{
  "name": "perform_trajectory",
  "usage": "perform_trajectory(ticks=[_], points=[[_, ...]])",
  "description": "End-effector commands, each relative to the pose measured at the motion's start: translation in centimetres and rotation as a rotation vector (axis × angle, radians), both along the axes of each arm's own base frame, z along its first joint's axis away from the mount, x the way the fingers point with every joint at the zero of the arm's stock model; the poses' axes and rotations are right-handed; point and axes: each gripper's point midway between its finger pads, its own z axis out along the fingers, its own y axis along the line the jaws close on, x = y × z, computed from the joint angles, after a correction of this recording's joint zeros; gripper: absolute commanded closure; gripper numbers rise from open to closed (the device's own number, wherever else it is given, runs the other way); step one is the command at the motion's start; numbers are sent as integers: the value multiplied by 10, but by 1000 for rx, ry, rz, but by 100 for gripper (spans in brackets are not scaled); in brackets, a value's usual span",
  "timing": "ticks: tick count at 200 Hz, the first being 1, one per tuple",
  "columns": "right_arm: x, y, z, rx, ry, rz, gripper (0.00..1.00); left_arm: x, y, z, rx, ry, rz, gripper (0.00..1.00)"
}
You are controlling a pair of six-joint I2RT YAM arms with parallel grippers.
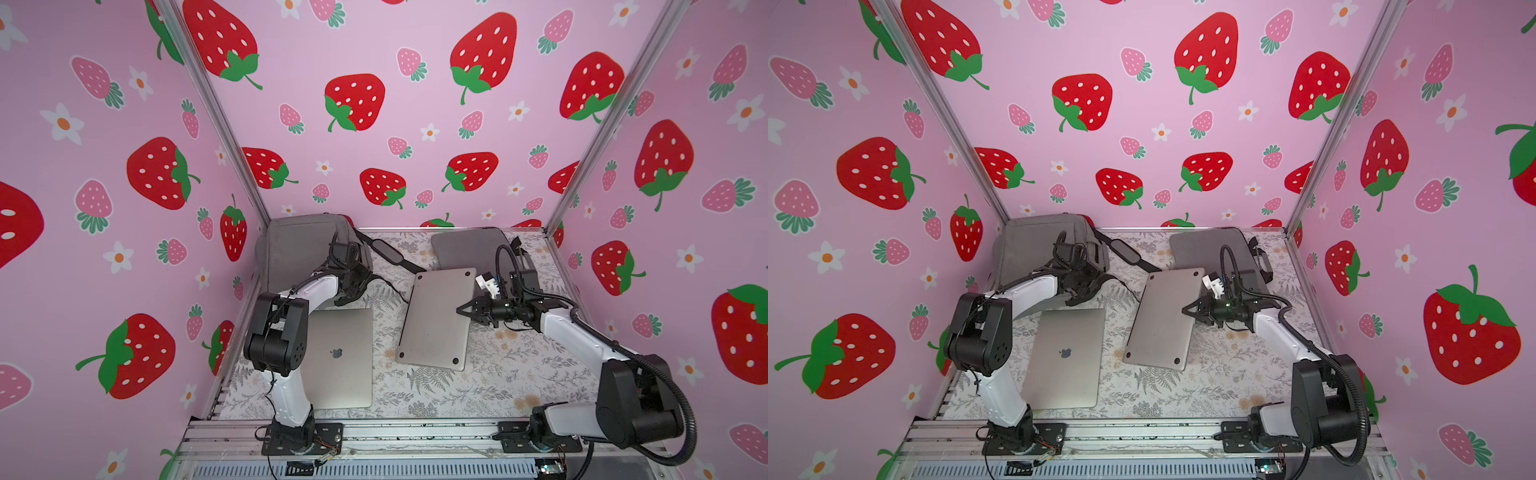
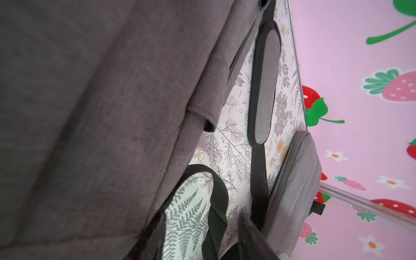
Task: Open the zippered laptop bag and take out the laptop
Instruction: Place the zippered laptop bag in the zippered laptop bag, then place the laptop at the center of the board.
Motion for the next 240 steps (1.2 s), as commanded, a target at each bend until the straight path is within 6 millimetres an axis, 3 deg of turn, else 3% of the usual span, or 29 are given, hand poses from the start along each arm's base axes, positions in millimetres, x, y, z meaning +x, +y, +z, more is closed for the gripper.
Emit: perform_trajectory(ticks=[1,30,60,93,129,169,200,222,240], points=[[2,15,42,136,-141,104,100,-2,-7,29,11,-28,-73,37],[11,21,60,175,-176,111,100,-19,-17,65,-16,-85,-182,30],[25,28,86,232,-224,109,100,-36,-54,106,-114,-222,-444,22],[38,38,115,294,-266,126,100,-54,-76,124,-166,-318,-666,21],[46,43,142,327,-298,148,100,-49,-93,145,-259,-410,-772,22],[55,47,160,376,-308,141,100,-55,-109,188,-402,-511,-857,26],[60,49,169,401,-314,146,100,-78,-120,202,-465,-531,-947,35],[64,50,172,416,-310,145,100,-93,-123,208,-496,-538,-993,47],[68,50,174,434,-304,136,100,-100,-123,215,-521,-558,-1014,49]])
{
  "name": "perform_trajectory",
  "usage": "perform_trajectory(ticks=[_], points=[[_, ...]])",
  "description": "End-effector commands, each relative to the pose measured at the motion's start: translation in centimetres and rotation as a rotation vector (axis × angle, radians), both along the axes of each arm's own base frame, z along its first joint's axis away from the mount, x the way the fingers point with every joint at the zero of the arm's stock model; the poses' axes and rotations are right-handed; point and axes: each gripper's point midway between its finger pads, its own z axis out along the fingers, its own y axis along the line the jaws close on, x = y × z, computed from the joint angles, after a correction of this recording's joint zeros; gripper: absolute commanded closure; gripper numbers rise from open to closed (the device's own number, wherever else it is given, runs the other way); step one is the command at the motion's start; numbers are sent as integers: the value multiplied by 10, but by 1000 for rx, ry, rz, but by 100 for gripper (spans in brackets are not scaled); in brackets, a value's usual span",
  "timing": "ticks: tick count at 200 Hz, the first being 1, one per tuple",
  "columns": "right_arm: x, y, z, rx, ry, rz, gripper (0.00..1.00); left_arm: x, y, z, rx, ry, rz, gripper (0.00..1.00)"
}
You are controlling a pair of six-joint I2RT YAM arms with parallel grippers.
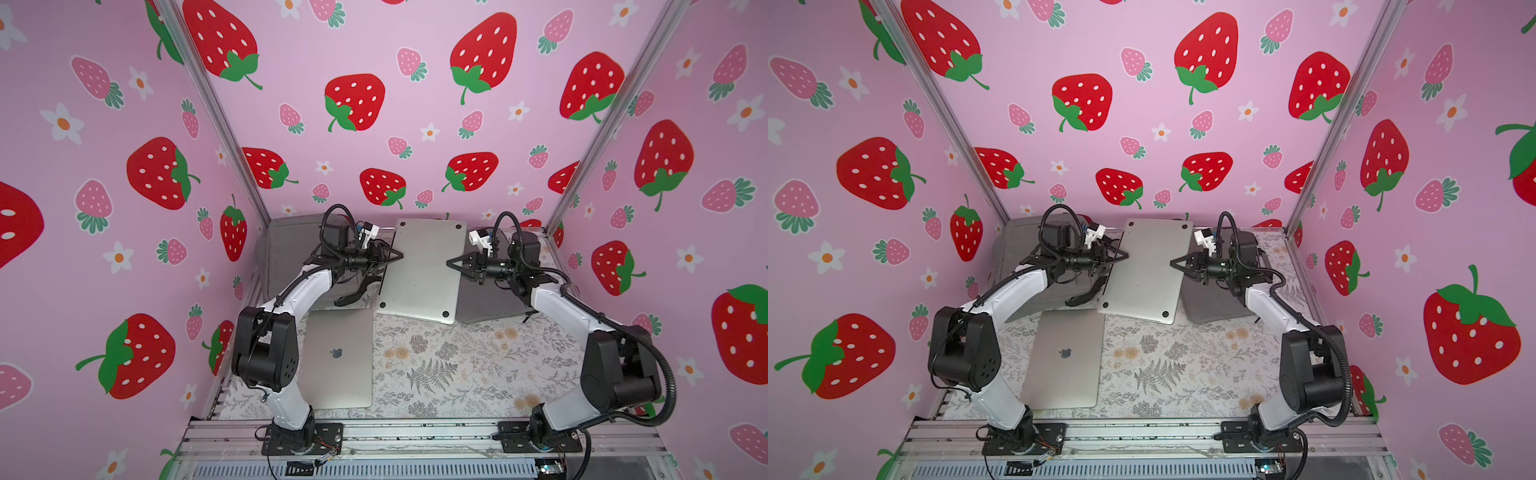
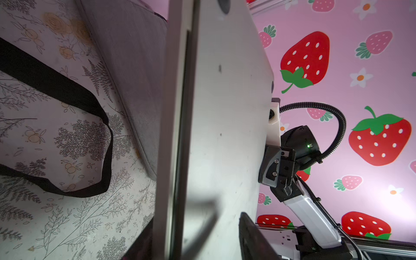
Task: Open the zippered laptop bag and take out the laptop
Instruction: Place the laptop at the center of the board.
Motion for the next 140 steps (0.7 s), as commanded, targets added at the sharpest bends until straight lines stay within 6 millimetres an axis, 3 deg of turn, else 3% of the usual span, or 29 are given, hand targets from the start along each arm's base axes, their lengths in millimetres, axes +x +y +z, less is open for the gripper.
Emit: perform_trajectory(ticks=[1,32,58,140], points=[[-2,5,51,97,-165,45,100,-36,-14,47,-107,-105,-159,49],[5,7,52,134,-141,34,100,-50,-19,66,-144,-143,-200,51],[8,6,48,131,-134,20,100,-53,-18,77,-160,-161,-191,62],[14,-5,-8,55,-50,-49,100,-45,-5,94,-151,-185,-105,93]])
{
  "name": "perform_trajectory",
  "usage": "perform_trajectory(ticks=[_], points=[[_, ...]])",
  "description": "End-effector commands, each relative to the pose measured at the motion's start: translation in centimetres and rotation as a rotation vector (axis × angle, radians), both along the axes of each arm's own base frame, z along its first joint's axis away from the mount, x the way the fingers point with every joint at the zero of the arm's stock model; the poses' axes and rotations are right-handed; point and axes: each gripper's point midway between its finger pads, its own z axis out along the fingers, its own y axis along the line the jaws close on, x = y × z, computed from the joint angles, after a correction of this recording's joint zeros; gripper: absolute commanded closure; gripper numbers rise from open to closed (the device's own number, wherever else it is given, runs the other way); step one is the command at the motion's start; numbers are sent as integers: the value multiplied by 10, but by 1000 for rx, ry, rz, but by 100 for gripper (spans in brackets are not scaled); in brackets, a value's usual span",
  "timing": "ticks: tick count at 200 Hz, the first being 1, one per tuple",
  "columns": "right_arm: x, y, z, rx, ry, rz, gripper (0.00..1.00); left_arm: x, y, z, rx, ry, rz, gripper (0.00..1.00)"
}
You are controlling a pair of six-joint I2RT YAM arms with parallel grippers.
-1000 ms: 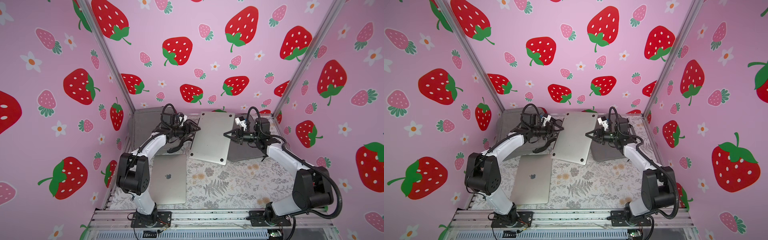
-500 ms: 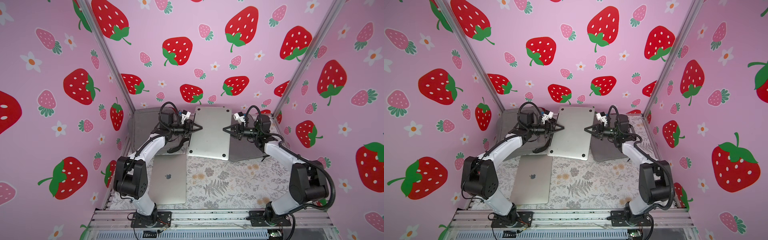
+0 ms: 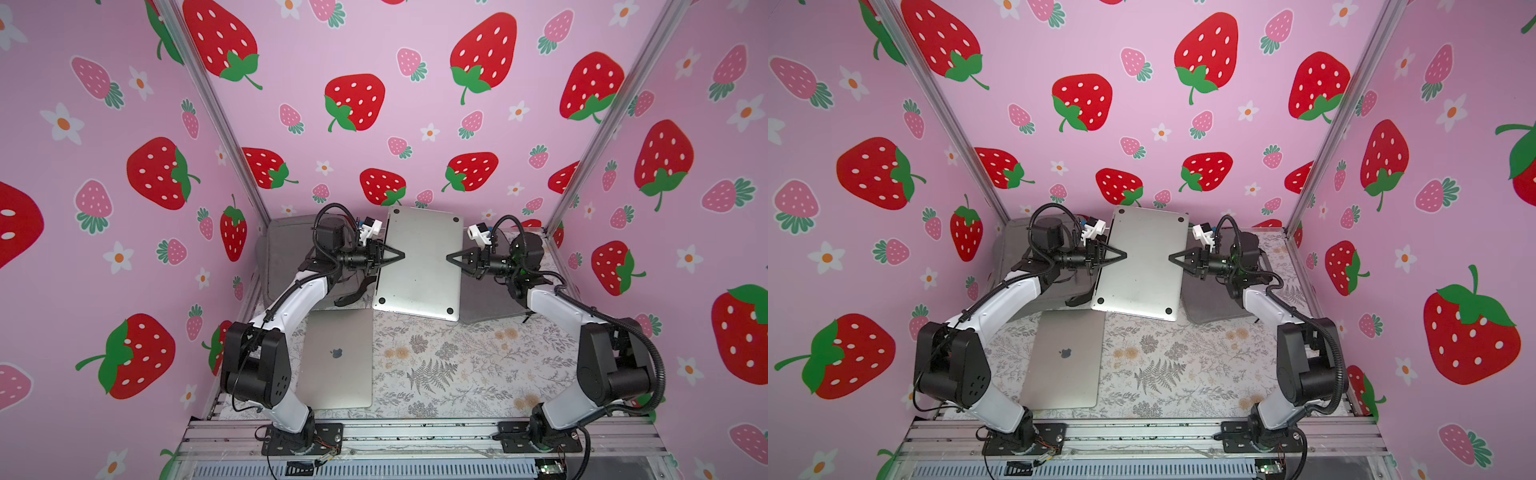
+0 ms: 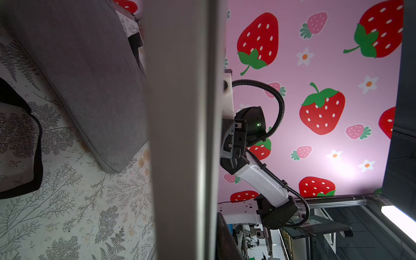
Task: Open the zippered laptop bag and take out the laptop
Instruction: Place the laptop at the center of the board.
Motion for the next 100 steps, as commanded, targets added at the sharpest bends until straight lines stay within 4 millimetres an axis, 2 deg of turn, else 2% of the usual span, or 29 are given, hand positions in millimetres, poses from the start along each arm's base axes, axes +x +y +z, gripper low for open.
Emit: perform_trajectory(ticks=[1,5,11,54,79,100], points=[[12,-4,-19,-35,4,-87,100,-10,1,45,-37,-153,-4,93],[12,-4,-21,-41,2,-89,99,-10,1,46,-36,-155,-3,93],[12,-5,-26,-52,9,-96,95,-9,1,47,-31,-161,4,100],[14,-9,-45,-113,15,-137,65,-3,5,48,46,-186,63,100],[13,-18,-65,-211,19,-175,44,0,10,49,97,-207,111,100],[15,-30,-79,-295,34,-230,37,1,12,49,150,-228,144,100]])
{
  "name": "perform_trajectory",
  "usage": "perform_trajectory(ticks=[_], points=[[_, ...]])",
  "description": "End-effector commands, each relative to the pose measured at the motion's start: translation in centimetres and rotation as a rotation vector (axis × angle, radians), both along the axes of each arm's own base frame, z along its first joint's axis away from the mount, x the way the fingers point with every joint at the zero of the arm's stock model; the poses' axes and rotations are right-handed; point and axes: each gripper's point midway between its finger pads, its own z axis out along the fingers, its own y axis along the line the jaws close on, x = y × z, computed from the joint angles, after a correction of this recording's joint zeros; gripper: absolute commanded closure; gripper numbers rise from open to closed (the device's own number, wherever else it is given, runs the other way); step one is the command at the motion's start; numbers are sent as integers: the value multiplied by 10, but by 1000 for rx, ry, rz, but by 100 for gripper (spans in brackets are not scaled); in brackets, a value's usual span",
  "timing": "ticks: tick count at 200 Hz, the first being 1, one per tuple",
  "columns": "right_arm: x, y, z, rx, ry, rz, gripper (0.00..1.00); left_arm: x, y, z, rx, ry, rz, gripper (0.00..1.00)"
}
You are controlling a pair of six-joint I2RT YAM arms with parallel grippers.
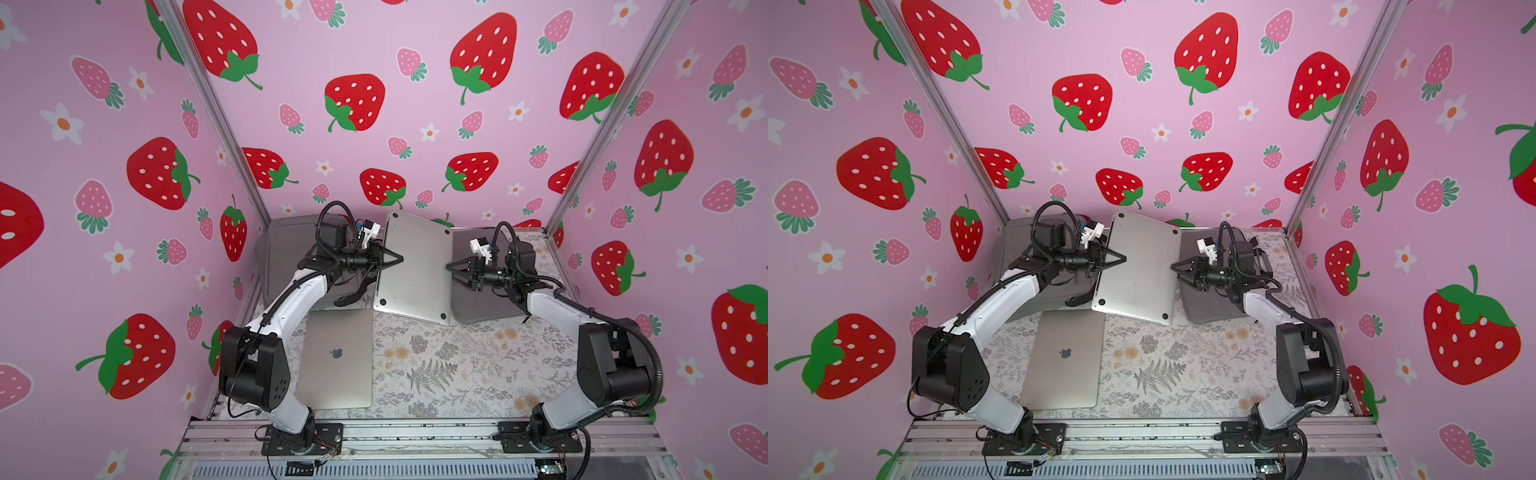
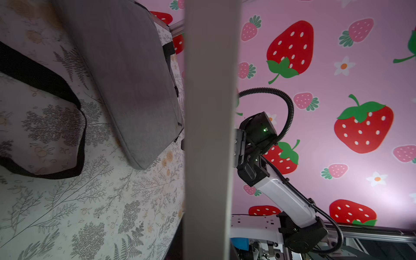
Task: Open the zippered laptop bag and take out the laptop
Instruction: Place the laptop at the center of the board.
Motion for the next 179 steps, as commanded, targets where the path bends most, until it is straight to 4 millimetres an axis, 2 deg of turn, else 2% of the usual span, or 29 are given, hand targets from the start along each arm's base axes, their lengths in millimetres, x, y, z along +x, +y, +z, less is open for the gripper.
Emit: perform_trajectory(ticks=[1,15,36,59,88,110,127,155,179], points=[[0,-16,-12,-126,-32,-69,37,-7,4,65,11,-241,3,100],[2,-24,-19,-219,-28,-107,33,-5,5,66,85,-278,31,100],[8,-34,-10,-316,-52,-172,29,-4,4,59,228,-315,50,100],[17,-38,13,-377,-94,-250,26,-2,2,45,424,-375,70,100],[29,-39,51,-410,-122,-360,23,4,1,32,681,-471,103,100],[33,-28,85,-370,-149,-429,19,11,7,25,861,-533,148,100],[35,-20,105,-333,-131,-486,17,13,9,26,965,-583,174,100],[39,-5,120,-294,-58,-558,15,13,8,27,1093,-664,215,100],[43,11,126,-266,-2,-567,15,8,-1,24,1168,-734,200,100]])
